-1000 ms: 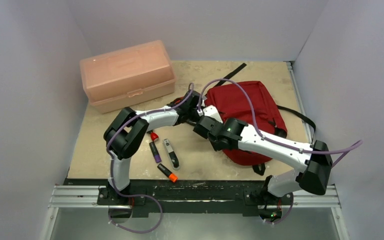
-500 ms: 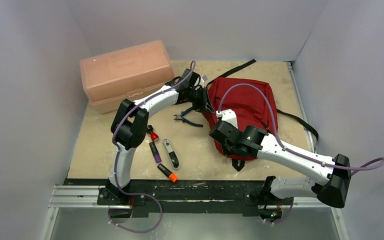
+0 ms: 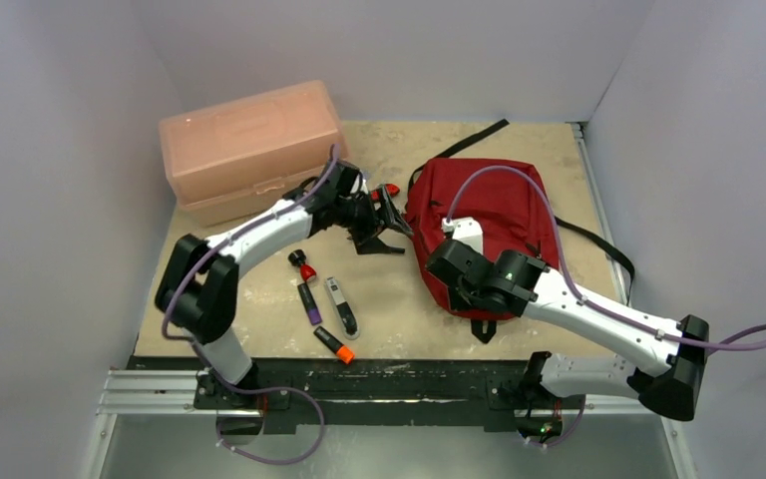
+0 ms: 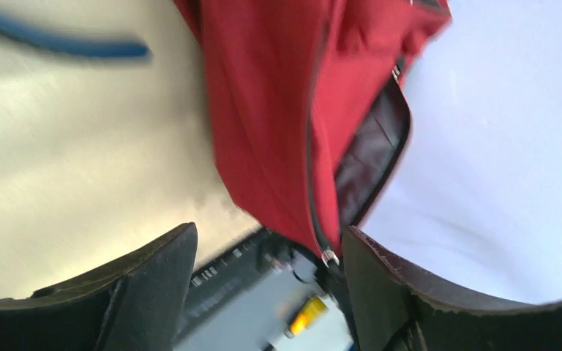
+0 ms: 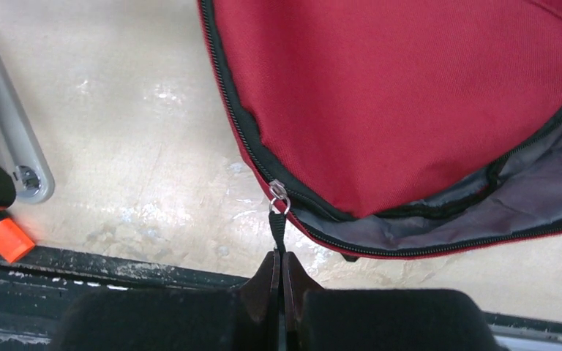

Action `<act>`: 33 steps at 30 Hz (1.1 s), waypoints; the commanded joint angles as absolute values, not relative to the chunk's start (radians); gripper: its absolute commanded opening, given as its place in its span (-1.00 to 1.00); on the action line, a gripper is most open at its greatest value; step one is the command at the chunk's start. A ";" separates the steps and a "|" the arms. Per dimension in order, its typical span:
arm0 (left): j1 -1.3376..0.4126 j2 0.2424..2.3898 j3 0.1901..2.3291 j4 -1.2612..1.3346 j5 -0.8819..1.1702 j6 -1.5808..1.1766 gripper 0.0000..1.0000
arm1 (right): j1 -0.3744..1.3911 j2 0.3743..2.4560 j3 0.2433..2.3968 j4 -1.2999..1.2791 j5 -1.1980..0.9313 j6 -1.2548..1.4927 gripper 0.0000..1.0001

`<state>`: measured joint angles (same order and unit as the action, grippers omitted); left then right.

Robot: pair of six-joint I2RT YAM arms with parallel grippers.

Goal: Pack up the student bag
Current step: Zip the student bag at the center of the board.

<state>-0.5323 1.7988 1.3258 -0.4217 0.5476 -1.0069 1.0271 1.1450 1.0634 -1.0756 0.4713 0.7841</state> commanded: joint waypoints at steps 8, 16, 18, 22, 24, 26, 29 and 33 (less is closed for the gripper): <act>-0.778 1.748 1.213 -0.031 0.521 -1.490 0.48 | 1.022 1.162 1.186 -1.079 0.470 0.485 -1.00; -0.781 1.816 1.222 -0.015 0.445 -1.454 -0.48 | 0.982 1.270 1.177 -1.272 0.515 0.766 -1.00; -0.770 1.828 1.220 -0.021 0.458 -1.433 -0.85 | 0.974 1.253 1.164 -1.324 0.568 0.766 -1.00; -0.740 1.810 1.173 -0.046 0.466 -1.359 -1.00 | 0.839 1.156 1.090 -1.353 0.576 0.965 -1.00; -0.724 1.793 1.154 -0.050 0.477 -1.313 -1.00 | 0.723 1.076 1.038 -1.351 0.583 0.990 -1.00; -0.713 1.780 1.149 -0.072 0.492 -1.260 -1.00 | 0.619 0.990 1.003 -1.346 0.605 1.007 -1.00; -0.699 1.771 1.141 -0.092 0.531 -1.207 -1.00 | 0.490 0.915 0.992 -1.288 0.588 0.991 -1.00; -0.678 1.747 1.109 -0.099 0.566 -1.150 -1.00 | 0.283 0.930 0.953 -1.181 0.515 0.887 -1.00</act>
